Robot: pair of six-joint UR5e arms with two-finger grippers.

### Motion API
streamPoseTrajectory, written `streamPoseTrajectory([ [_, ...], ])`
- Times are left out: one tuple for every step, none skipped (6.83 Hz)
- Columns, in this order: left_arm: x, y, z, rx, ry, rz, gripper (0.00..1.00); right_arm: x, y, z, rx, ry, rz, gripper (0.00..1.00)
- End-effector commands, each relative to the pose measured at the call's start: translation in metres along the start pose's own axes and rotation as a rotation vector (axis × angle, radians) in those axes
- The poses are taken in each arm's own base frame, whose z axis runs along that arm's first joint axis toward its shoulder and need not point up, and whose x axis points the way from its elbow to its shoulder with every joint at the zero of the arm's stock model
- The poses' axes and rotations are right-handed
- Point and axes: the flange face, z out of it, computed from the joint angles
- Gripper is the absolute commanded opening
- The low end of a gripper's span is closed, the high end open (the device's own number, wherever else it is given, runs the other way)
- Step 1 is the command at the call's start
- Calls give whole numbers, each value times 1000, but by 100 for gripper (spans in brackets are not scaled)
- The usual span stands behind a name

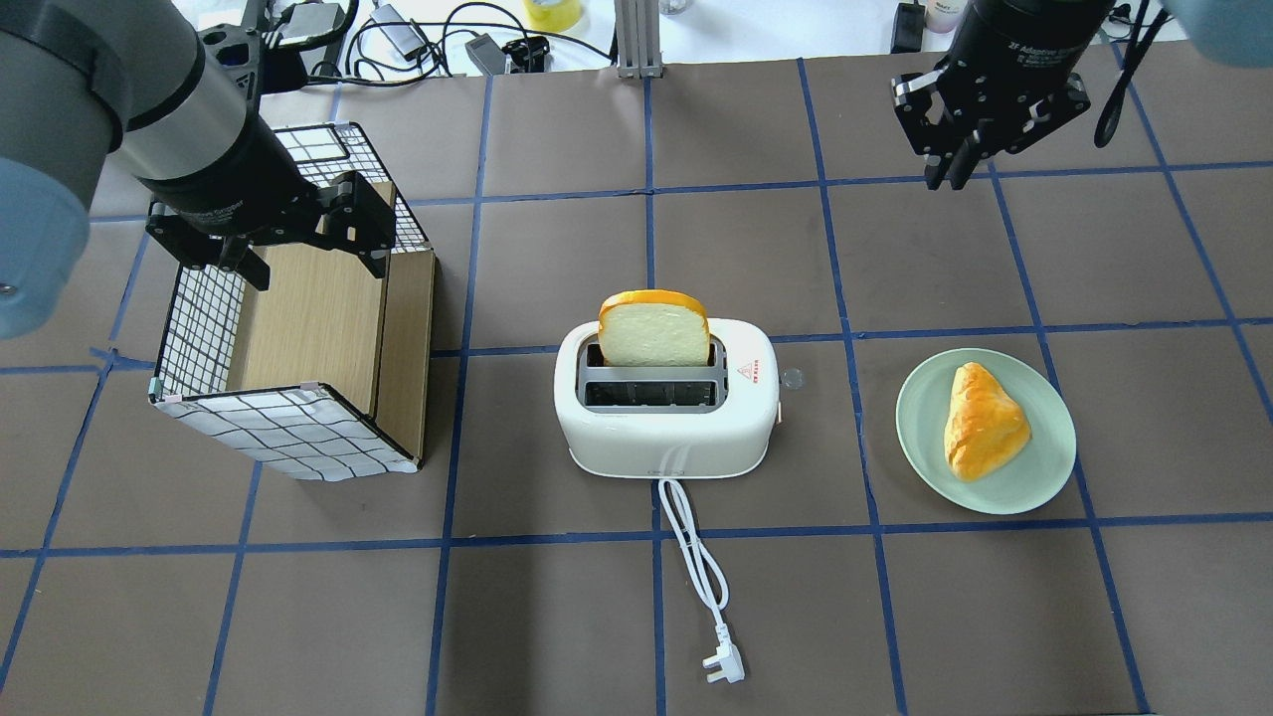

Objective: Press toaster with right arm

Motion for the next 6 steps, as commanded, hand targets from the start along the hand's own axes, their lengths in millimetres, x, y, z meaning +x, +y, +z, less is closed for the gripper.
streamPoseTrajectory([
  [0, 0, 0, 0, -1, 0, 100, -2, -6, -6, 72, 13, -2, 100],
  [0, 0, 0, 0, -1, 0, 100, -2, -7, -4, 69, 12, 3, 100],
  [0, 0, 0, 0, -1, 0, 100, -3, -8, -4, 68, 4, 1, 100],
  [0, 0, 0, 0, -1, 0, 100, -3, -8, -4, 68, 3, 1, 100],
  [0, 0, 0, 0, -1, 0, 100, -3, -7, -4, 67, 3, 0, 100],
  [0, 0, 0, 0, -1, 0, 100, -3, -8, -4, 68, 4, 0, 100],
])
